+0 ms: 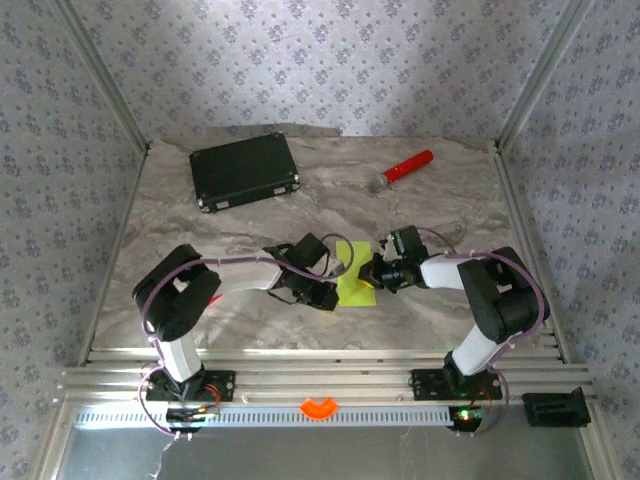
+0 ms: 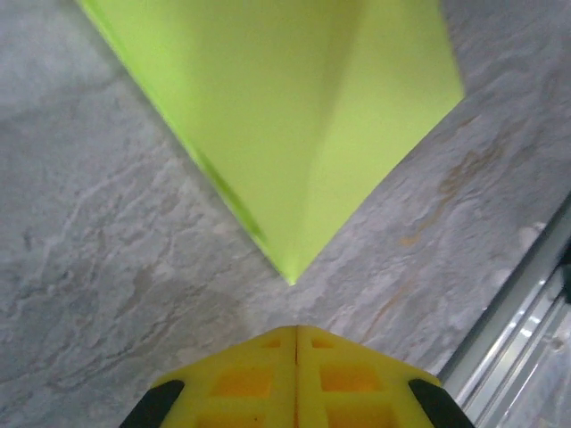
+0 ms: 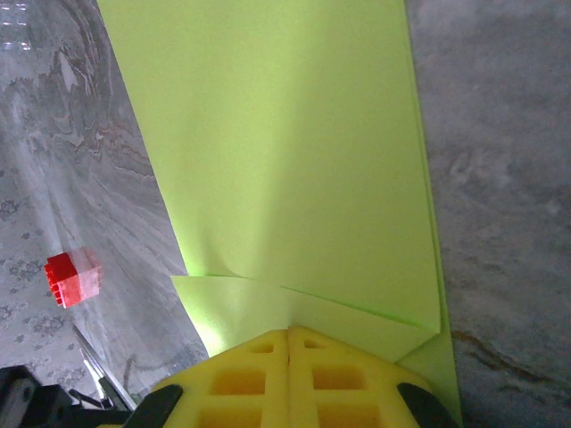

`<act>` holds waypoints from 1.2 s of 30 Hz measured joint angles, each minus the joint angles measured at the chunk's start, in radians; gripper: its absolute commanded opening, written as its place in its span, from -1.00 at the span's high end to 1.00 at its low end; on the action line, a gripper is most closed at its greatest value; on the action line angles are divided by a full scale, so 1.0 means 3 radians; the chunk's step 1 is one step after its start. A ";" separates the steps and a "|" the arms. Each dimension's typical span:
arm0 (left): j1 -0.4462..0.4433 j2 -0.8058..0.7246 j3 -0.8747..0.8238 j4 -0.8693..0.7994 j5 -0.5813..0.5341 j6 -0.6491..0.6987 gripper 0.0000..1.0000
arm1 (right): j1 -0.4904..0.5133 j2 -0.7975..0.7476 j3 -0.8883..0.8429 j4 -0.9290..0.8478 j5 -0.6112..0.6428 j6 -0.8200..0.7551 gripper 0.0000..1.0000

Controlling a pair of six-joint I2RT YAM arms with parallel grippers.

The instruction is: Fold a paper plane with a square sheet of paper (pick it up from the middle)

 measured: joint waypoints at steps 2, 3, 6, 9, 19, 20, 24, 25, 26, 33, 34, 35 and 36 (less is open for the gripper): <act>0.0017 -0.0010 0.0013 0.0130 0.0001 -0.0079 0.84 | -0.0003 0.0000 0.0000 0.0000 0.0000 0.0000 1.00; 0.0027 -0.0003 0.0032 0.0182 0.0000 -0.0117 0.83 | -0.0003 0.0000 0.0000 0.0000 0.0000 0.0000 1.00; 0.0051 0.0107 0.0193 0.0252 0.0001 -0.0182 0.81 | -0.0003 0.0000 0.0000 0.0000 -0.0001 0.0000 1.00; 0.0060 0.0268 0.0364 0.0343 0.0000 -0.0215 0.82 | -0.0003 0.0000 0.0000 0.0001 -0.0003 0.0000 1.00; 0.0043 0.0563 0.0411 0.0355 0.0000 -0.0223 0.86 | -0.0010 -0.0023 0.0000 -0.0009 -0.0024 0.0003 0.98; 0.0039 0.0558 0.0399 0.0367 -0.0003 -0.0220 0.87 | -0.0013 -0.0043 0.0000 -0.0043 -0.0022 0.0003 0.97; 0.0036 0.0505 0.0291 0.0444 -0.0003 -0.0187 0.88 | -0.0020 -0.0224 0.0000 -0.0262 0.0055 0.0003 0.97; 0.0036 0.0484 0.0259 0.0458 -0.0004 -0.0179 0.88 | -0.0018 -0.0280 0.0000 -0.0294 0.0058 0.0001 0.98; 0.0036 0.0465 0.0233 0.0463 -0.0003 -0.0172 0.88 | -0.0009 -0.0329 0.0000 -0.0309 0.0065 0.0003 0.99; 0.0036 0.0412 0.0159 0.0465 0.0000 -0.0113 0.88 | 0.0324 -0.0292 -0.0001 -0.0223 0.0139 0.0081 1.00; 0.0036 0.0402 0.0149 0.0463 0.0000 -0.0111 0.89 | 0.0347 -0.0251 -0.0019 -0.0188 0.0154 0.0107 1.00; 0.0036 0.0392 0.0136 0.0464 0.0000 -0.0109 0.88 | 0.0347 -0.0220 -0.0052 -0.0144 0.0164 0.0130 1.00; 0.0036 0.0380 0.0121 0.0467 -0.0001 -0.0109 0.88 | 0.0327 -0.0193 -0.0117 -0.0057 0.0150 0.0170 1.00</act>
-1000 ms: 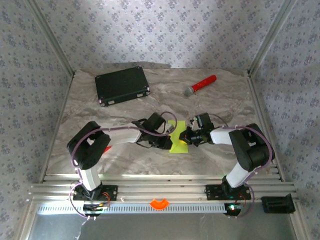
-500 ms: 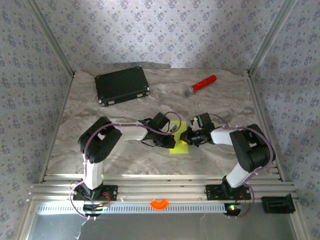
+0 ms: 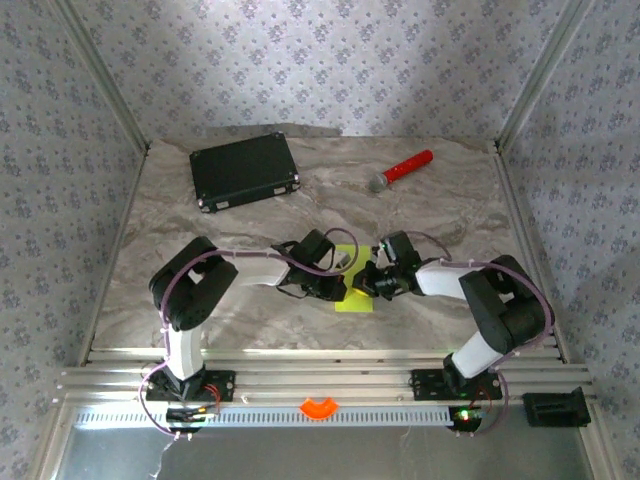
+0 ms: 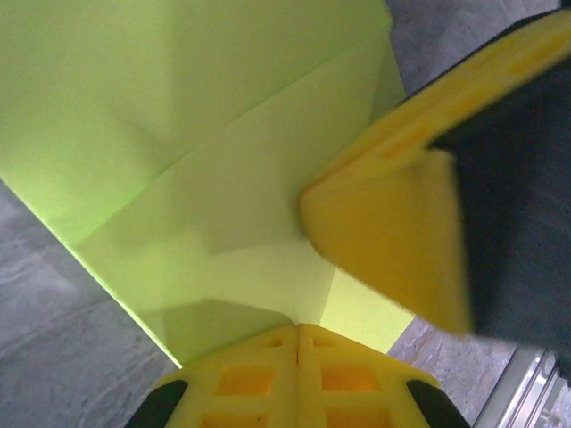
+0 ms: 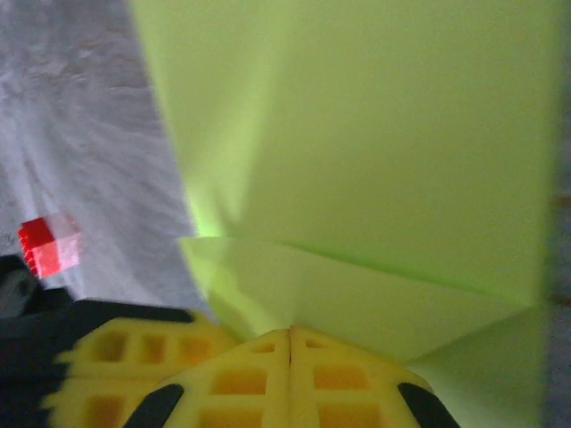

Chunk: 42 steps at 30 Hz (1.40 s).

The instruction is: Fold a paper plane with a square sheet of paper (pick it up from the middle)

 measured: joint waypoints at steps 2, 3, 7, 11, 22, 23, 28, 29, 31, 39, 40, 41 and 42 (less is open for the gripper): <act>0.0000 -0.0010 -0.0020 0.0022 0.0000 0.0000 0.89 | -0.0052 -0.0001 -0.0090 0.0169 -0.0064 0.0037 1.00; 0.0001 -0.0010 -0.0024 0.0027 0.0000 0.0000 0.89 | -0.0083 -0.0001 -0.0128 0.0237 -0.0103 0.0050 1.00; 0.0001 -0.0010 -0.0024 0.0027 0.0001 0.0013 0.90 | -0.0317 -0.0001 -0.0173 0.0304 -0.0201 0.0070 1.00; 0.0001 -0.0010 -0.0024 0.0027 0.0001 0.0025 0.90 | -0.0580 -0.0045 -0.0137 0.0139 -0.0183 -0.0008 1.00; 0.0001 -0.0017 -0.0024 0.0022 0.0003 0.0031 0.89 | -0.0398 -0.0314 0.0010 -0.0043 -0.0034 -0.0067 1.00; 0.0001 -0.0017 -0.0024 0.0020 0.0003 0.0029 0.88 | -0.0355 -0.0291 0.0017 -0.0027 -0.0034 -0.0055 1.00; 0.0001 -0.0029 -0.0017 -0.0028 0.0003 0.0023 0.86 | -0.0237 -0.0046 0.0070 -0.0055 -0.0018 -0.0042 1.00; 0.0001 -0.0036 -0.0010 -0.0056 0.0001 0.0022 0.85 | -0.0238 -0.0011 0.0067 -0.0069 -0.0005 -0.0042 1.00; 0.0001 -0.0042 0.0017 -0.0135 -0.0005 0.0023 0.84 | -0.0244 0.0018 0.0058 -0.0074 -0.0008 -0.0042 1.00; 0.0000 -0.0078 0.0200 -0.0392 0.0025 -0.0005 0.84 | -0.0282 0.0045 0.0032 -0.0019 -0.0071 -0.0045 1.00; 0.0000 -0.0078 0.0235 -0.0390 0.0051 -0.0018 0.85 | -0.0287 0.0046 0.0031 -0.0013 -0.0078 -0.0045 1.00; -0.0003 -0.0078 0.0272 -0.0376 0.0080 -0.0038 0.85 | -0.0289 0.0048 0.0027 -0.0006 -0.0086 -0.0045 1.00; -0.0005 -0.0075 0.0310 -0.0360 0.0113 -0.0056 0.85 | -0.0294 0.0051 0.0027 -0.0004 -0.0090 -0.0045 1.00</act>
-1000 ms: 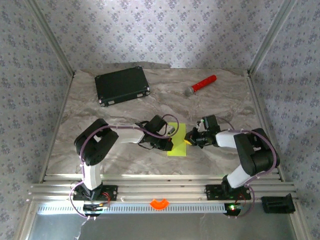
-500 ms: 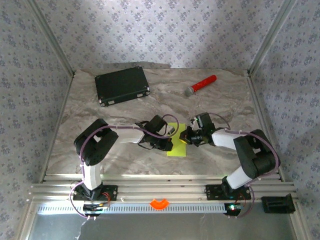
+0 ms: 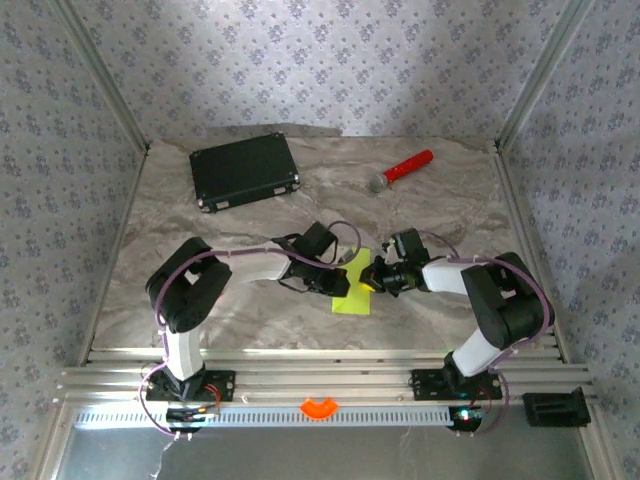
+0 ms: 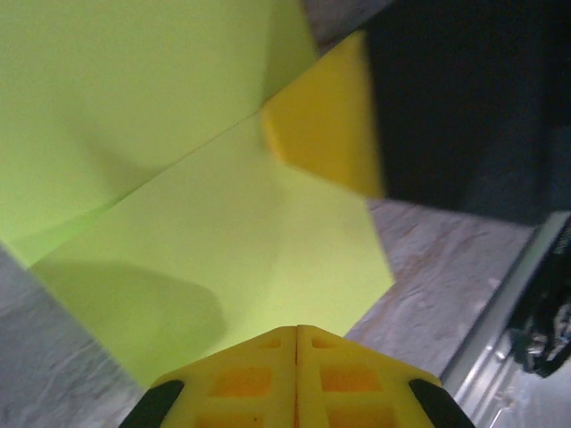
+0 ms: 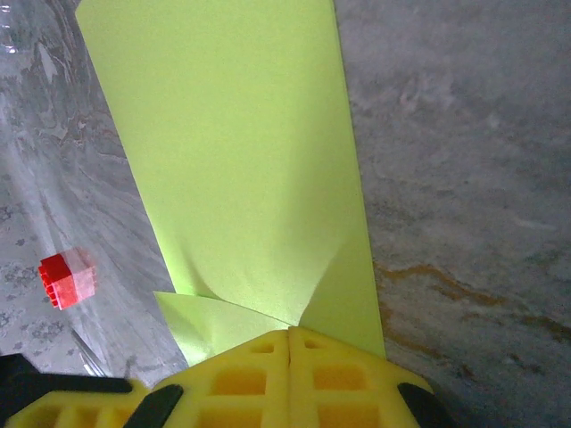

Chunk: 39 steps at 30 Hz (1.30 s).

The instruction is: Fold a paper plane with a square sheet of paper (pick it up from the middle)

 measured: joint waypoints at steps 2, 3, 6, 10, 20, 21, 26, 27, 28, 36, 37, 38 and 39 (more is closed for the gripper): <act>-0.0008 0.0050 0.0097 0.0050 0.0052 -0.0024 0.85 | -0.0004 0.0004 0.0000 0.0005 -0.0013 0.0000 1.00; -0.0011 0.0103 0.0149 0.0085 0.0078 -0.0036 0.85 | -0.0008 0.0005 -0.0001 0.0006 -0.0017 0.0000 1.00; -0.0025 0.0281 0.0233 0.0140 0.0131 -0.0052 0.84 | -0.0010 0.0006 -0.0003 0.0009 -0.0024 0.0000 1.00; -0.0057 0.0421 0.0234 0.0074 0.0122 -0.0034 0.83 | -0.0027 0.0006 -0.0024 0.0042 -0.0039 -0.0001 1.00; -0.0064 0.0223 -0.0070 0.0140 0.0112 0.0029 0.72 | -0.0074 0.0020 -0.0075 0.0136 -0.0125 -0.0027 1.00; -0.0064 0.0195 -0.0102 0.0137 0.0113 0.0029 0.72 | -0.0076 0.0022 -0.0075 0.0136 -0.0132 -0.0027 1.00; -0.0062 0.0111 -0.0228 0.0179 0.0114 0.0028 0.70 | -0.0083 0.0023 -0.0075 0.0136 -0.0145 -0.0036 1.00; -0.0062 0.0094 -0.0259 0.0201 0.0114 0.0027 0.70 | -0.0083 0.0023 -0.0075 0.0136 -0.0145 -0.0036 1.00; -0.0062 0.0078 -0.0284 0.0220 0.0114 0.0028 0.70 | -0.0084 0.0023 -0.0075 0.0136 -0.0145 -0.0037 1.00; -0.0062 -0.0108 -0.0504 0.0159 0.0109 0.0031 0.77 | -0.0085 0.0023 -0.0075 0.0136 -0.0150 -0.0037 1.00; -0.0062 -0.0130 -0.0524 0.0131 0.0109 0.0031 0.77 | -0.0088 0.0023 -0.0074 0.0140 -0.0154 -0.0037 1.00; -0.0064 -0.0156 -0.0547 0.0116 0.0109 0.0029 0.78 | -0.0090 0.0023 -0.0074 0.0145 -0.0160 -0.0037 1.00; -0.0062 -0.0181 -0.0558 0.0102 0.0109 0.0029 0.77 | -0.0094 0.0023 -0.0074 0.0151 -0.0165 -0.0037 0.99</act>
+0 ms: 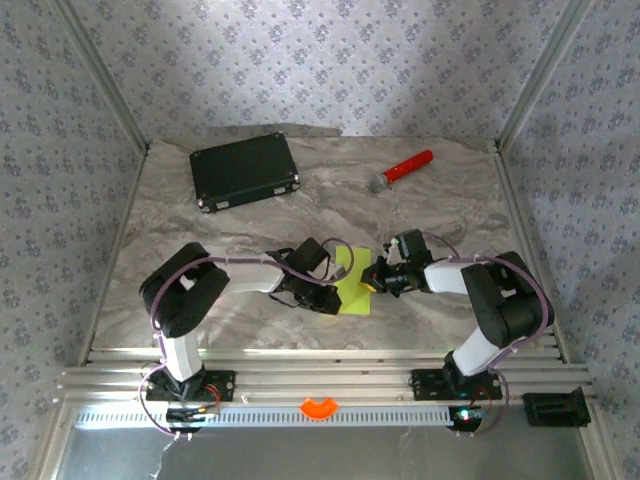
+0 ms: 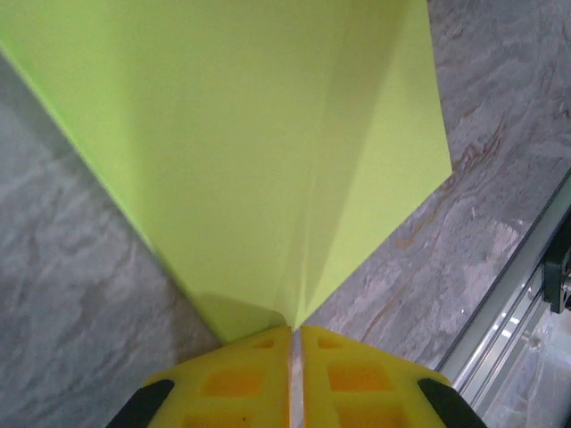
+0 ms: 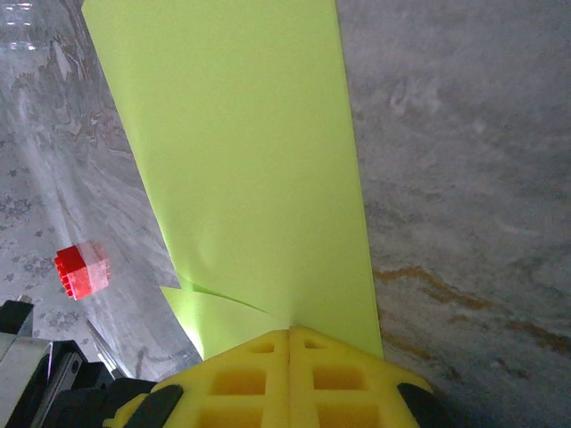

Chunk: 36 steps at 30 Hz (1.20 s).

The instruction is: Fold a paper plane with a square sheet of paper (pick it up from the middle)

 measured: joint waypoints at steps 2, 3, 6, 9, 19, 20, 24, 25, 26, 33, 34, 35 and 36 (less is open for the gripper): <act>0.0004 -0.0072 -0.0008 0.0009 -0.0003 -0.0005 0.78 | -0.0008 -0.0001 0.0006 0.0004 -0.0018 0.0000 0.87; 0.0011 -0.0104 -0.0008 0.0032 -0.0003 -0.0015 0.77 | -0.0009 -0.0003 0.0011 0.0003 -0.0017 -0.0003 0.81; 0.0046 -0.0186 0.0011 0.0128 -0.0010 -0.0053 0.77 | -0.0010 -0.0080 0.0050 -0.0089 -0.0004 -0.0022 0.53; 0.0125 -0.0163 0.0137 0.0156 -0.0041 -0.0079 0.77 | -0.0010 -0.0348 0.0090 -0.0287 0.0051 -0.0097 0.34; 0.0220 0.0224 0.0537 0.0074 -0.0289 -0.0046 0.79 | 0.0183 -0.1162 -0.0056 -0.0959 0.0361 -0.0078 0.26; 0.0220 0.0251 0.0537 0.0046 -0.0308 -0.0037 0.79 | 0.0249 -0.1191 -0.0080 -0.1016 0.0394 -0.0048 0.25; 0.0220 0.0290 0.0530 -0.0003 -0.0361 -0.0024 0.81 | 0.0459 -0.1204 -0.0121 -0.1164 0.0488 0.0074 0.21; 0.0220 0.0290 0.0530 -0.0004 -0.0361 -0.0024 0.82 | 0.0491 -0.1204 -0.0126 -0.1176 0.0500 0.0108 0.20; 0.0219 0.0290 0.0524 -0.0001 -0.0362 -0.0025 0.82 | 0.0518 -0.1204 -0.0140 -0.1175 0.0504 0.0142 0.19; 0.0212 0.0290 0.0431 0.0029 -0.0360 -0.0025 0.84 | 0.0594 -0.1034 -0.0175 -0.1160 0.0514 0.0258 0.16; 0.0206 0.0290 0.0430 0.0032 -0.0359 -0.0027 0.84 | 0.0603 -0.1001 -0.0175 -0.1157 0.0520 0.0267 0.16; 0.0205 0.0290 0.0430 0.0032 -0.0359 -0.0025 0.84 | 0.0613 -0.0964 -0.0175 -0.1151 0.0525 0.0275 0.16; 0.0200 0.0290 0.0429 0.0033 -0.0359 -0.0025 0.84 | 0.0617 -0.0932 -0.0175 -0.1143 0.0526 0.0277 0.15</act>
